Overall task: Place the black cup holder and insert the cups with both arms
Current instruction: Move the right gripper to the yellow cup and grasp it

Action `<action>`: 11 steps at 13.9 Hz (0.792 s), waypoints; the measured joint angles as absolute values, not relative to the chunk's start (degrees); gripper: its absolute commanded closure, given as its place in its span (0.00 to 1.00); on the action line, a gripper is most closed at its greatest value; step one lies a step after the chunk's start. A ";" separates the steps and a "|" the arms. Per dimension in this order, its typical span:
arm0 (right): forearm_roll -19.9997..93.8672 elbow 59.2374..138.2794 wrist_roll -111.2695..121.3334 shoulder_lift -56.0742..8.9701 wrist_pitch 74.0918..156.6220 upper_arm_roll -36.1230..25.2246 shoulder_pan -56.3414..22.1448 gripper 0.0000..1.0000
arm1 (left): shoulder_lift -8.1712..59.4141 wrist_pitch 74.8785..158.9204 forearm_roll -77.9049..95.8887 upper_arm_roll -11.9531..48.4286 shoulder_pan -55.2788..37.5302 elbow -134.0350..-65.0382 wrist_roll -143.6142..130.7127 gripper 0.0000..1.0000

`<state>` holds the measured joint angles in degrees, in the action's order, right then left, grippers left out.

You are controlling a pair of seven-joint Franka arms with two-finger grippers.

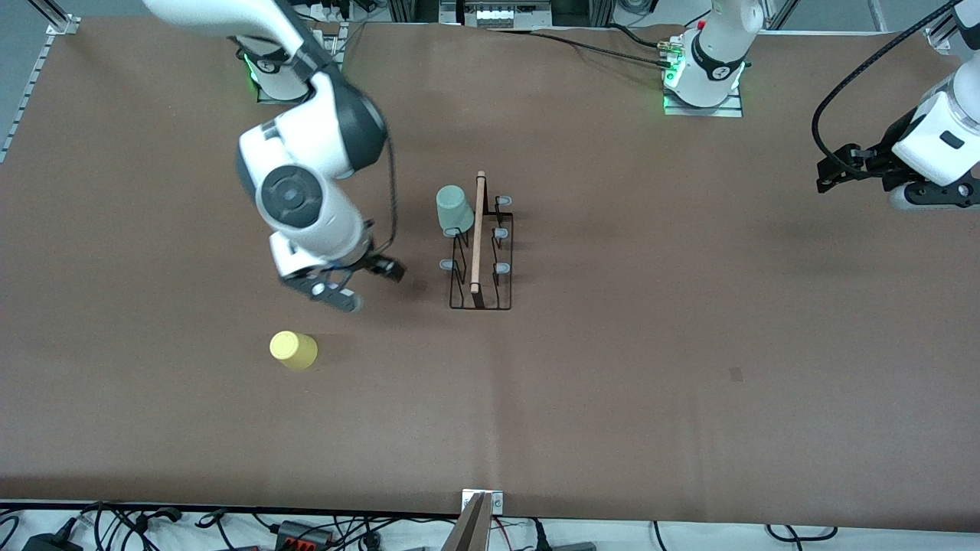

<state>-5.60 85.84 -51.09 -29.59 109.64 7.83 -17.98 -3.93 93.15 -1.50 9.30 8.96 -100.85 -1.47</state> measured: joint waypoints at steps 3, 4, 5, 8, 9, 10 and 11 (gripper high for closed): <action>-8.57 81.31 -45.69 -34.77 111.96 7.29 -14.15 0.00 | -3.86 93.66 -1.42 9.38 8.91 -100.48 -1.48 0.00; -8.81 79.50 -43.05 -36.40 112.08 7.28 -13.44 0.00 | -3.85 93.76 -1.32 9.39 8.91 -100.42 -1.48 0.00; -8.90 78.08 -39.86 -37.77 112.53 7.25 -12.78 0.00 | -3.85 93.82 -1.27 9.40 8.91 -100.32 -1.48 0.00; -8.73 76.08 -27.77 -41.46 117.98 7.23 -9.09 0.00 | -3.83 93.83 -1.17 9.42 8.90 -100.16 -1.48 0.00; -8.62 75.89 -24.37 -42.56 119.60 7.24 -7.98 0.00 | -3.83 93.83 -0.96 9.42 8.90 -100.14 -1.48 0.00; -8.60 75.73 -21.70 -43.54 121.02 7.26 -7.27 0.00 | -3.83 93.83 -0.70 9.42 8.90 -100.13 -1.48 0.00; -8.60 75.60 -19.82 -44.29 121.89 7.29 -6.89 0.00 | -3.83 93.84 -0.51 9.42 8.90 -100.13 -1.47 0.00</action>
<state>-8.60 75.60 -19.82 -44.29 121.89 7.29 -6.89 -3.83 93.84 -0.51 9.42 8.90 -100.13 -1.47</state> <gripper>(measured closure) 0.000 0.000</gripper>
